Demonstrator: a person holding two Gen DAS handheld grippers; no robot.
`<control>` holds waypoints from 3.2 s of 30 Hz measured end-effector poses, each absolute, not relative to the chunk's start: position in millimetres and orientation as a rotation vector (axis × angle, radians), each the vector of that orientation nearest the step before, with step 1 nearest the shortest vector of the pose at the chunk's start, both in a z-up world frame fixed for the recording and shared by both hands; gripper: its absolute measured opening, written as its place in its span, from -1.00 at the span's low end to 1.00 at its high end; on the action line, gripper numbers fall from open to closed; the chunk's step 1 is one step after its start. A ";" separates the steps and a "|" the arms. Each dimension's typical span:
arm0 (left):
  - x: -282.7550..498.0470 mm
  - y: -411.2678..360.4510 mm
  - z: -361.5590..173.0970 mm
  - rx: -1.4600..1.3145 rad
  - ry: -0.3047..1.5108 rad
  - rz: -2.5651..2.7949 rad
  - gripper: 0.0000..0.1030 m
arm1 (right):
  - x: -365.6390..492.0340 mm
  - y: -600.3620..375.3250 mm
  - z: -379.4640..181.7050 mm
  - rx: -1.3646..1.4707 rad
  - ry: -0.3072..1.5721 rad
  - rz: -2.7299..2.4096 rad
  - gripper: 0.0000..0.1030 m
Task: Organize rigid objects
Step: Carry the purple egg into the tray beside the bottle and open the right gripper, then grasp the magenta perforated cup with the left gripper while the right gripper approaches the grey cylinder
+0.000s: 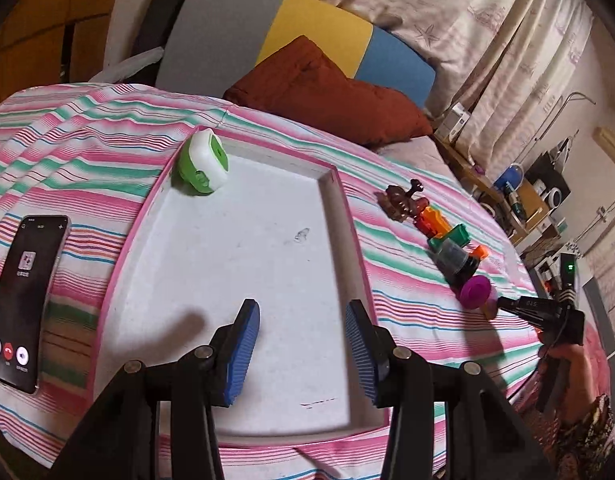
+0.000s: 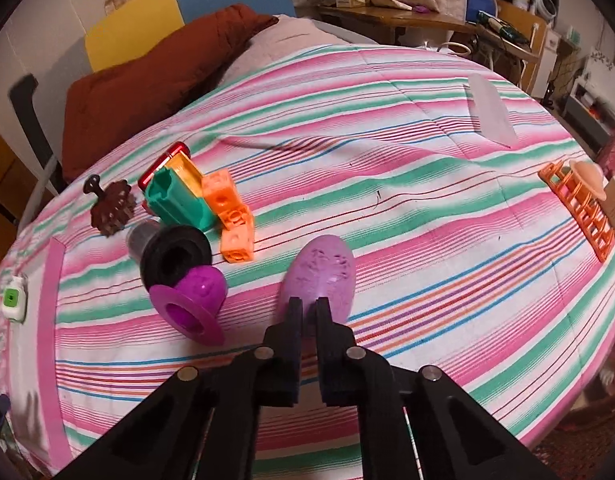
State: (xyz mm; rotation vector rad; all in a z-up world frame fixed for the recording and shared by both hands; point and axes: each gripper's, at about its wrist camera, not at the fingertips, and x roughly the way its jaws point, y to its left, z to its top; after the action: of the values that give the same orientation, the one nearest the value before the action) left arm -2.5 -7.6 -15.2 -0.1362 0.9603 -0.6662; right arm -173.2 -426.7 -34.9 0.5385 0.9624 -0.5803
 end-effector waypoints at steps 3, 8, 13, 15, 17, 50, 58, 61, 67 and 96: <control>-3.3 -8.0 -17.9 -0.134 0.964 -0.658 -0.13 | -166.3 -427.7 -38.8 0.510 0.996 -0.617 -0.03; -2.4 -7.9 -20.5 -0.130 0.974 -0.655 -0.13 | -160.8 -442.3 -47.2 0.595 0.996 -0.609 0.00; -5.3 -8.8 -21.0 -0.123 0.969 -0.657 -0.13 | -148.3 -436.9 -58.9 0.515 1.079 -0.615 -0.15; -5.4 -7.0 -21.2 -0.136 0.968 -0.659 -0.13 | -152.4 -436.8 -59.0 0.539 1.078 -0.614 -0.16; -4.8 -6.4 -22.2 -0.137 0.973 -0.652 -0.13 | -160.6 -438.9 -55.0 0.580 1.046 -0.609 -0.16; 3.4 63.2 -21.2 -0.145 0.919 -0.530 -0.13 | 80.2 -137.9 -25.3 0.294 1.058 0.040 -0.16; 10.7 93.8 -26.3 -0.207 0.926 -0.474 -0.13 | 109.5 -135.7 -34.9 0.394 1.032 0.046 0.03; 10.8 95.2 -26.3 -0.214 0.924 -0.468 -0.13 | 91.1 -139.2 -31.4 0.419 1.021 0.057 0.12; 7.1 78.4 -27.3 -0.195 0.927 -0.500 -0.13 | 37.8 -145.6 -16.6 0.385 0.983 0.103 0.13; -55.6 -17.3 -17.9 -0.002 0.934 -0.762 -0.12 | -141.0 -349.3 2.6 0.459 0.748 -0.404 0.29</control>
State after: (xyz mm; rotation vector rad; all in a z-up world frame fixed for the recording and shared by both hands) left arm -55.6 -17.3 -17.9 -0.0025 0.9343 -0.7621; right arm -141.0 -349.3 2.6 0.4587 0.7481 -0.4041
